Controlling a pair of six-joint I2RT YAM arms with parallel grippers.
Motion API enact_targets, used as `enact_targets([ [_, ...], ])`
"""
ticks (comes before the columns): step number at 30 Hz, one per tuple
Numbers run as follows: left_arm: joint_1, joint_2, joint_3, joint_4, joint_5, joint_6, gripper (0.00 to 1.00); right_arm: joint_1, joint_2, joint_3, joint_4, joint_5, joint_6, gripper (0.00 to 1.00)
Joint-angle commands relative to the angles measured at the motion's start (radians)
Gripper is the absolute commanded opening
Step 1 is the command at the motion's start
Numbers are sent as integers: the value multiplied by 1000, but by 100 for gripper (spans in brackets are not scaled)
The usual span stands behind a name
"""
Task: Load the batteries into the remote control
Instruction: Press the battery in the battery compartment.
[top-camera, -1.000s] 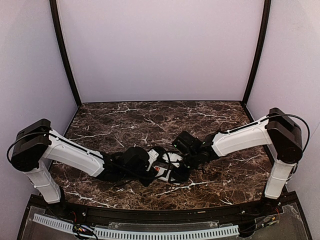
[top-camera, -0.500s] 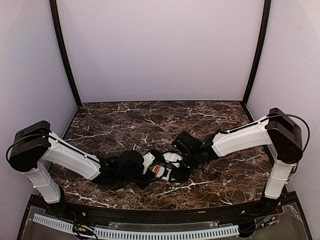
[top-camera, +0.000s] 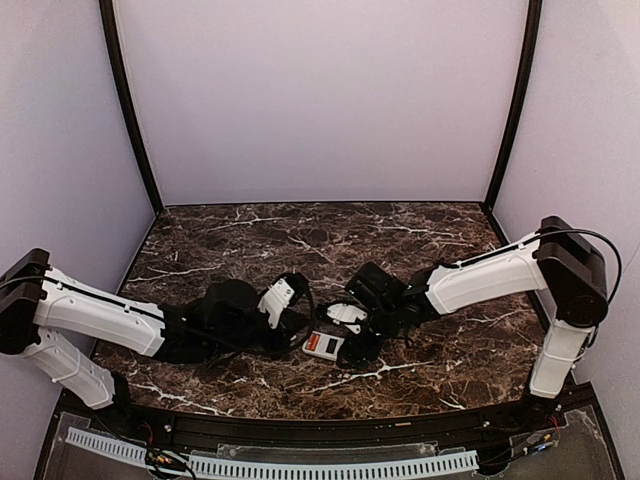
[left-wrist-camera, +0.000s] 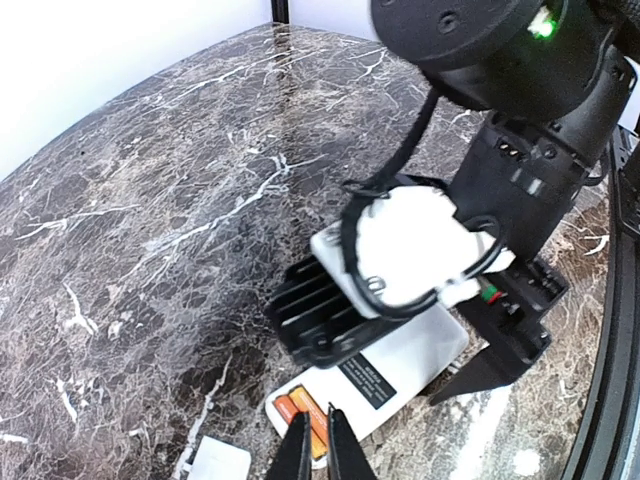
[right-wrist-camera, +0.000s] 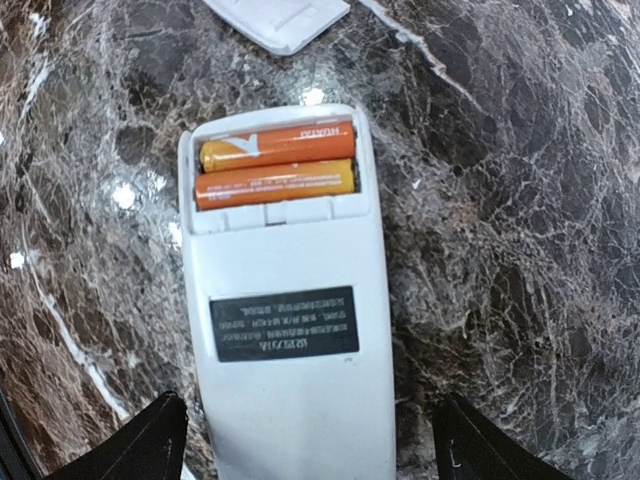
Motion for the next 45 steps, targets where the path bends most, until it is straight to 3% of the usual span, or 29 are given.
enact_targets([
  [1,-4,9,3,-52,-33,-32,7,-2,-66,-46,-14,27,29,86],
  [8,4,101,41,-100,-10,-150,7,-24,-165,-187,78,-26,20,89],
  [20,27,248,165,-244,73,-241,6,-42,-158,-283,272,-79,-15,82],
  [37,46,350,242,-355,110,-223,3,-43,-82,-246,239,-63,-31,65],
  [45,44,383,252,-473,150,-180,2,-43,-70,-238,228,-48,-28,50],
])
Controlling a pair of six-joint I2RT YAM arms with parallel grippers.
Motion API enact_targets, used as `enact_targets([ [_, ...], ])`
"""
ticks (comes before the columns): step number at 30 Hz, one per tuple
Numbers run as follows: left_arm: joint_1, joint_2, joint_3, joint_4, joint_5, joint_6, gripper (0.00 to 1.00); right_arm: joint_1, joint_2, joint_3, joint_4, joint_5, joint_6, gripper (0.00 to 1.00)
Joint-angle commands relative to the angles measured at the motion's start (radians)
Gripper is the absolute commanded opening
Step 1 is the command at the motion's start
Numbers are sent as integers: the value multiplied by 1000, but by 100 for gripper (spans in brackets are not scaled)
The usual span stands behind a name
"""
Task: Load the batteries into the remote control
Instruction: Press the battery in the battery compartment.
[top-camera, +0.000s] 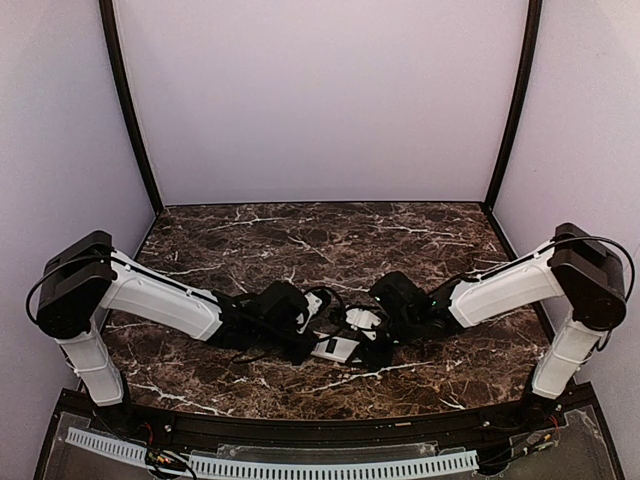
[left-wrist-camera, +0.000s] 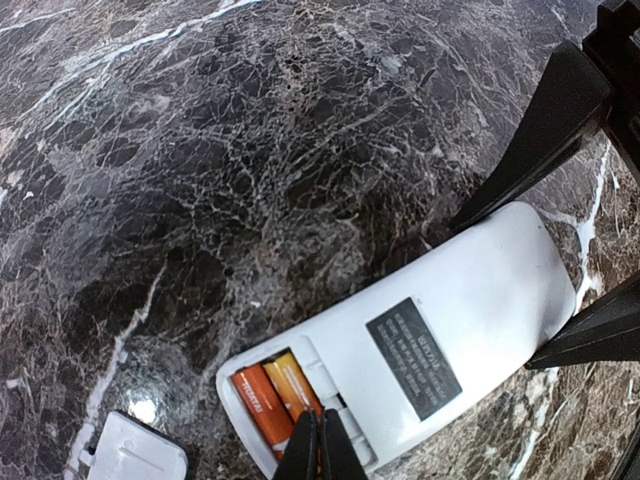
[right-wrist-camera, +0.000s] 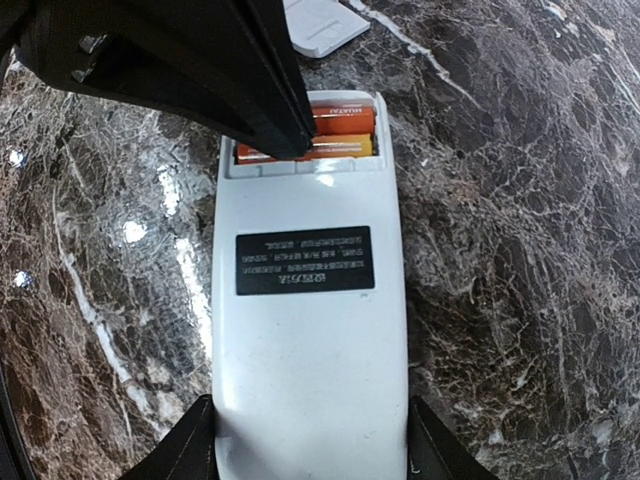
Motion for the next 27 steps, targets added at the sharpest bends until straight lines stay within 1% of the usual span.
enact_targets([
  [1,-2,45,-11,-165,56,29,2,-6,38,2,-47,23,15,50],
  [2,-2,43,-12,-174,57,29,2,-6,37,2,-48,26,17,50],
  [4,3,17,-20,-167,59,27,7,-9,35,5,-49,34,21,52],
  [5,14,4,-17,-167,58,27,13,-11,36,8,-55,42,23,54],
  [6,25,-23,-12,-168,63,24,16,-13,36,11,-60,46,25,55],
  [8,63,-76,-6,-163,76,24,25,-18,38,16,-68,52,30,57],
  [11,117,-147,6,-174,107,55,35,-22,34,22,-75,50,31,65],
  [12,126,-176,15,-197,108,75,41,-22,30,22,-76,53,29,67],
  [14,151,-205,25,-246,112,105,45,-24,16,20,-78,55,30,73],
  [17,194,-223,19,-325,129,149,47,-26,-20,19,-79,71,33,80],
  [21,210,-201,11,-400,161,219,49,-29,-99,10,-64,72,34,89],
  [25,210,-149,44,-435,227,257,46,-33,-204,-10,-32,94,42,97],
  [27,210,-138,50,-432,241,271,43,-34,-262,-29,-8,111,47,99],
])
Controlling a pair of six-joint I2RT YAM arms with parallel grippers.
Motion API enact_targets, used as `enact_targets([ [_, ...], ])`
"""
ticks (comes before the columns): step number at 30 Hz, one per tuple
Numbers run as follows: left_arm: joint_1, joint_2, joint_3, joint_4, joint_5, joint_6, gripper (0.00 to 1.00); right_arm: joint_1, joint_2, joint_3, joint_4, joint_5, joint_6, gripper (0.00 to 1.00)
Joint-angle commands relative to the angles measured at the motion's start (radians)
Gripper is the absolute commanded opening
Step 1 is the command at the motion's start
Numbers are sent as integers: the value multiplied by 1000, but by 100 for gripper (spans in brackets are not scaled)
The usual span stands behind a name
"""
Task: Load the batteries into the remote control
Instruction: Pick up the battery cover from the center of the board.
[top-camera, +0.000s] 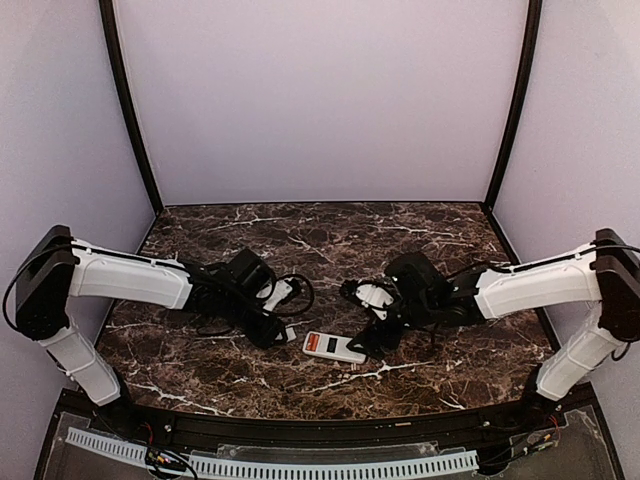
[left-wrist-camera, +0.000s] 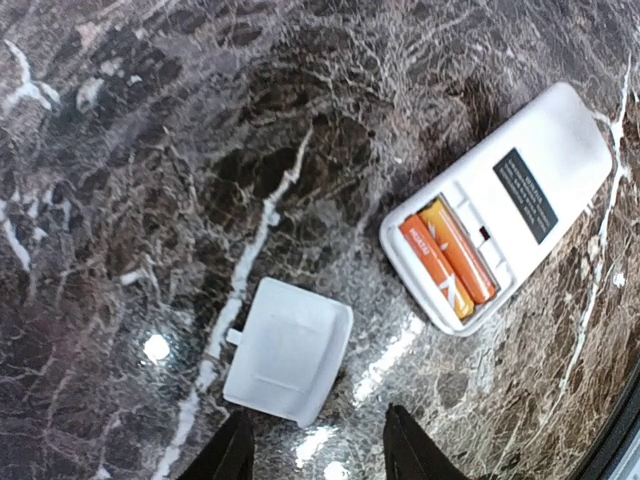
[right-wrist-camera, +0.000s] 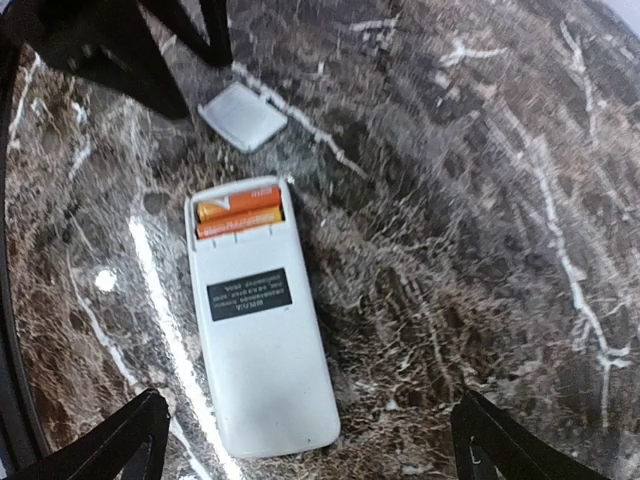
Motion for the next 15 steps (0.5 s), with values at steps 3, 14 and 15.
enact_targets([
  [3,3,45,43,-72,80,86,37,-10,-191,-63,89,58,31,99],
  [14,-1,122,68,-51,61,144,17,-13,-372,-136,164,31,35,99],
  [15,-2,124,68,-46,59,147,16,-12,-378,-139,167,22,31,99],
])
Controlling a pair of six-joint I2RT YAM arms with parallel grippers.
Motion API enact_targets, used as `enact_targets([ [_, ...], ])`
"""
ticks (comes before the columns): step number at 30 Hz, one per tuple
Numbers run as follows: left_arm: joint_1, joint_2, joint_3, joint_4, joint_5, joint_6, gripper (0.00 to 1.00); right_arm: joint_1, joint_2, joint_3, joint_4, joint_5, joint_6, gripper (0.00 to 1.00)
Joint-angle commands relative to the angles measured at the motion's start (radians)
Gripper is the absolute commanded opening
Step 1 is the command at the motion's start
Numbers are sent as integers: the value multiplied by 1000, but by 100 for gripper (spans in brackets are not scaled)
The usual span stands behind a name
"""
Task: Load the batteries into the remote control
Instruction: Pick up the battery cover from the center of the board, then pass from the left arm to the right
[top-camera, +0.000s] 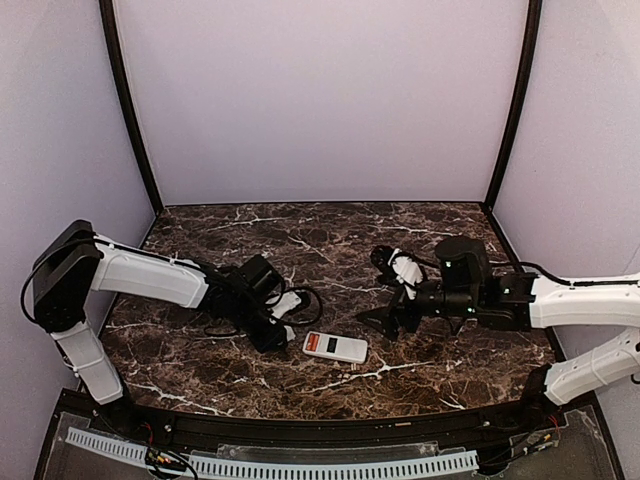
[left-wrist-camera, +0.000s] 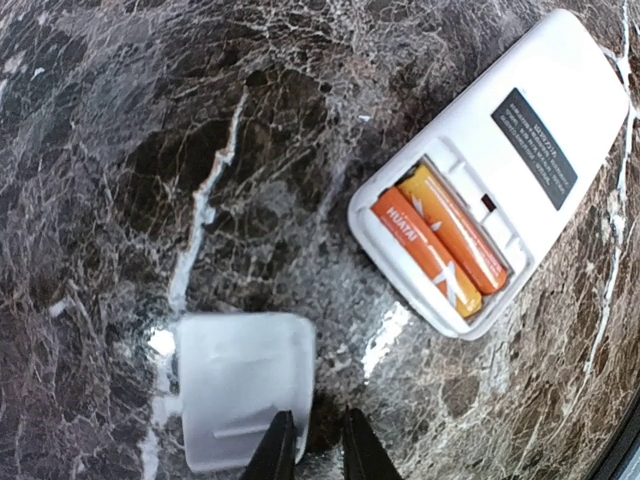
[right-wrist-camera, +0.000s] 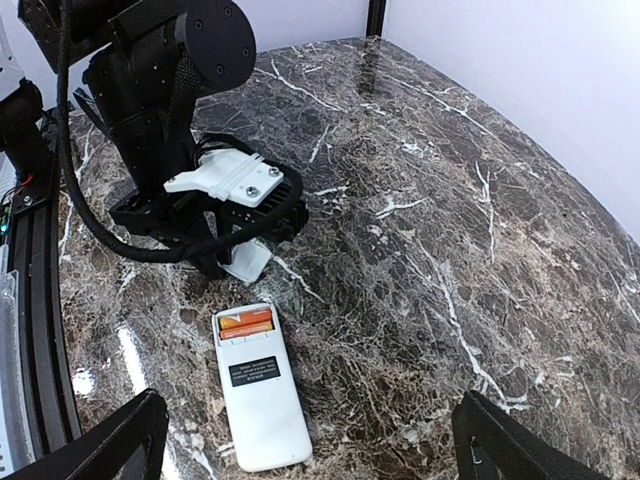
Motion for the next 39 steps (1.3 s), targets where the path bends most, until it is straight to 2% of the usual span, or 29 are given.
enact_targets([
  [1,-3,19,24,-7,-10,38,15,-6,-27,-28,47,-20,-1,99],
  [6,-11,54,31,-4,-37,41,7,-7,-137,-101,129,-27,-11,99],
  [10,-14,62,44,-19,-75,25,1,-11,-176,-117,129,-22,-19,99],
  [15,-14,57,53,-37,-97,16,0,-11,-166,-114,117,-39,-15,99],
  [19,-12,12,66,-32,-54,1,0,-13,-143,-103,110,-44,-16,99],
  [23,-9,-93,74,12,111,-10,0,-14,-106,-64,65,-117,-55,98],
  [26,-9,-149,87,8,312,21,0,-13,-118,-57,55,-203,-100,98],
  [35,-11,-278,96,0,839,25,0,21,-179,1,13,-444,-202,83],
  [39,-16,-312,100,33,959,-28,0,71,-153,71,-58,-493,-232,78],
])
